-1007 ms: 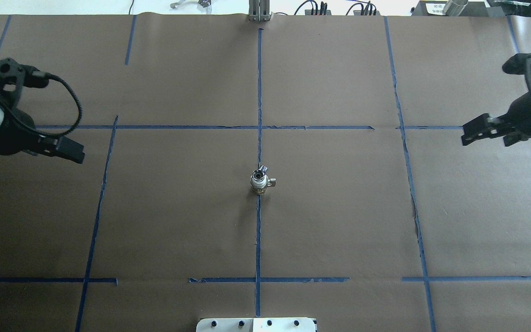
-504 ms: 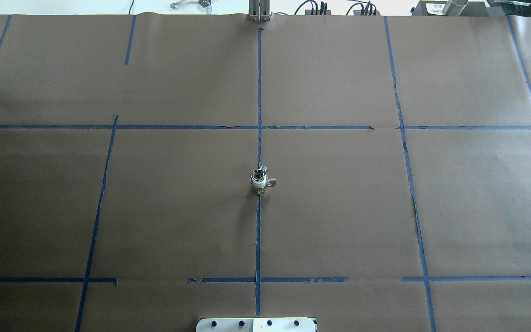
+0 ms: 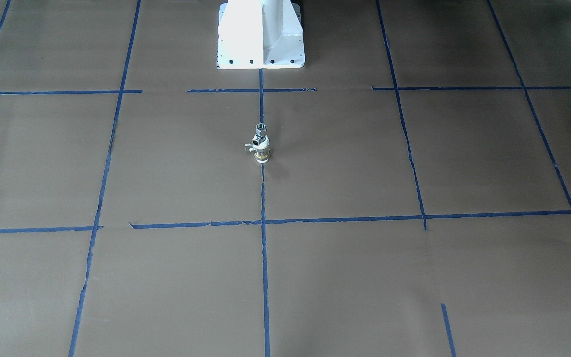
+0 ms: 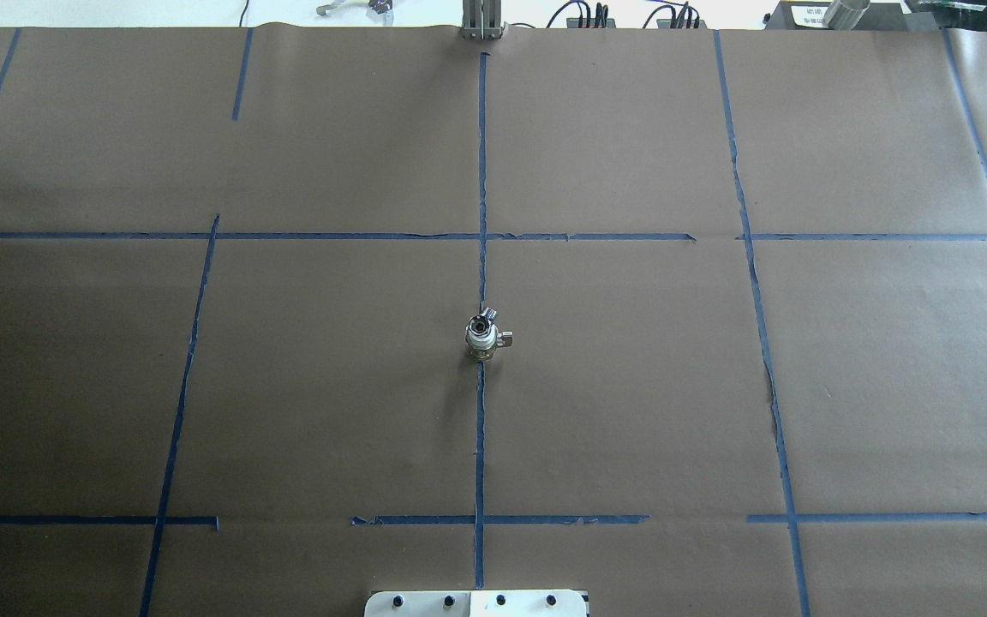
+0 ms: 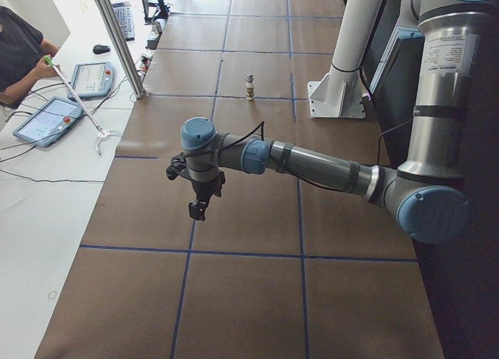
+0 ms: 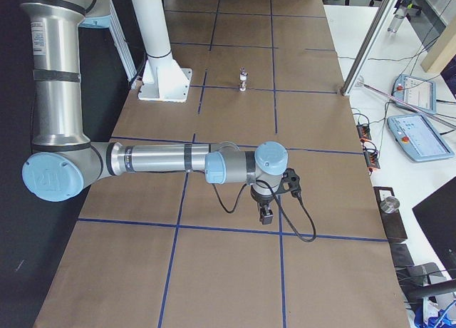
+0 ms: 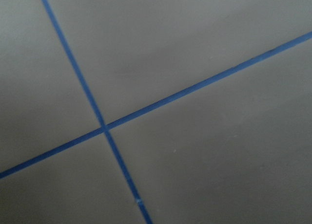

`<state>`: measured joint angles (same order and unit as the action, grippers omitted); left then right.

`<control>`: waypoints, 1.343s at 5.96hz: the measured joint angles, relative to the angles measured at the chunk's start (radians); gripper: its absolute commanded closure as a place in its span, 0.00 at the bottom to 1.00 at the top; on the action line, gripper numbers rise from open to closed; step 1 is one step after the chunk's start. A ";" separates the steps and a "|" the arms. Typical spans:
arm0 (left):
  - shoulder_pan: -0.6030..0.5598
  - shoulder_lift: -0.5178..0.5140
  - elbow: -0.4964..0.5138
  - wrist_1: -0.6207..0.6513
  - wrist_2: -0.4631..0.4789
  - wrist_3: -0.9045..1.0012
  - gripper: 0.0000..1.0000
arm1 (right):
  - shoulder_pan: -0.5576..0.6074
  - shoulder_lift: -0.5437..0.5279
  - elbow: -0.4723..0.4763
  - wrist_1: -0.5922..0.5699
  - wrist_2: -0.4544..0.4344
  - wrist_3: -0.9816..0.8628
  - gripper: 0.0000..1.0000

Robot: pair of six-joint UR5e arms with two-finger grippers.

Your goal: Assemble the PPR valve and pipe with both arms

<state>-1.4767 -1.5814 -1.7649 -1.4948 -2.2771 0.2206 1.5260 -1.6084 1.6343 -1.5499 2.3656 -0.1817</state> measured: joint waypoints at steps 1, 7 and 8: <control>-0.043 0.022 0.017 0.004 -0.003 0.007 0.00 | 0.003 -0.005 -0.001 -0.001 0.001 -0.012 0.00; -0.076 0.094 -0.008 0.009 -0.123 -0.011 0.00 | 0.004 -0.016 -0.003 0.008 -0.009 -0.014 0.00; -0.076 0.108 -0.007 0.010 -0.113 -0.032 0.00 | 0.003 -0.011 -0.002 0.008 -0.018 -0.014 0.00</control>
<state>-1.5529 -1.4736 -1.7714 -1.4850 -2.3897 0.1887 1.5294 -1.6195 1.6320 -1.5422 2.3478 -0.1961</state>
